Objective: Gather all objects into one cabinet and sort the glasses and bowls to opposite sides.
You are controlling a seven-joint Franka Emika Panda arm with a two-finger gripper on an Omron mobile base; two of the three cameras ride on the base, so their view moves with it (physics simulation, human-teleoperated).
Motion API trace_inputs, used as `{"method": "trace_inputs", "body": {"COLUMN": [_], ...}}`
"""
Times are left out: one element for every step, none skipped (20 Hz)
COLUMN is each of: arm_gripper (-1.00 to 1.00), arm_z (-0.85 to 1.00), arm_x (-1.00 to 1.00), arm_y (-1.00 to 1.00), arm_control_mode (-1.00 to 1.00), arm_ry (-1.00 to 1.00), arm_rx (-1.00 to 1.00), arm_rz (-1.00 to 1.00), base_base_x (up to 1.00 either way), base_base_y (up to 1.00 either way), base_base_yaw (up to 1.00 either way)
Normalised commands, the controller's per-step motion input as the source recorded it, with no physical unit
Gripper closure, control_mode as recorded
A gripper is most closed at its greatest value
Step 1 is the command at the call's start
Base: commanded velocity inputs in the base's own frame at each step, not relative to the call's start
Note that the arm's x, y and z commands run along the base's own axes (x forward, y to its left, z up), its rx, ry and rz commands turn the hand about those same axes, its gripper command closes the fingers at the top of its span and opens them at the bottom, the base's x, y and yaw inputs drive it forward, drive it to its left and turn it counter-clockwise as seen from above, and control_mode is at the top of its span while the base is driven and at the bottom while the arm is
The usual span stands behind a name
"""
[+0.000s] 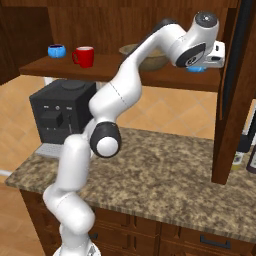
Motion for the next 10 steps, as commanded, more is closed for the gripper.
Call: {"method": "trace_inputs", "body": {"arm_gripper": [1.0, 1.0, 1.0, 1.0, 1.0, 1.0, 1.0, 1.0, 1.0, 1.0], "arm_z": [-0.09, -0.15, -0.29, -0.36, -0.41, -0.44, -0.43, -0.41, -0.39, -0.37], "arm_x": [-0.29, -0.26, -0.29, -0.3, -0.35, -0.43, -0.45, -0.51, -0.5, -0.5], "arm_y": [0.0, 0.01, 0.06, 0.11, 0.16, 0.19, 0.19, 0.26, 0.35, 0.41], "arm_control_mode": [-1.0, -1.0, -1.0, -1.0, -1.0, -1.0, -1.0, -1.0, -1.0, -1.0], "arm_ry": [0.01, 0.01, 0.0, 0.0, 0.0, 0.0, -0.02, -0.07, -0.07, -0.08], "arm_rx": [0.0, 0.0, 0.0, -0.01, -0.03, -0.06, -0.06, -0.07, -0.07, -0.08], "arm_rz": [0.0, 0.0, 0.0, 0.0, 0.0, 0.0, 0.0, 0.0, 0.0, 0.0], "base_base_x": [0.0, 0.0, 0.0, 0.0, 0.0, 0.0, 0.0, 0.0, 0.0, 0.0], "base_base_y": [0.0, 0.0, 0.0, 0.0, 0.0, 0.0, 0.0, 0.0, 0.0, 0.0], "base_base_yaw": [0.0, 0.0, 0.0, 0.0, 0.0, 0.0, 0.0, 0.0, 0.0, 0.0]}}
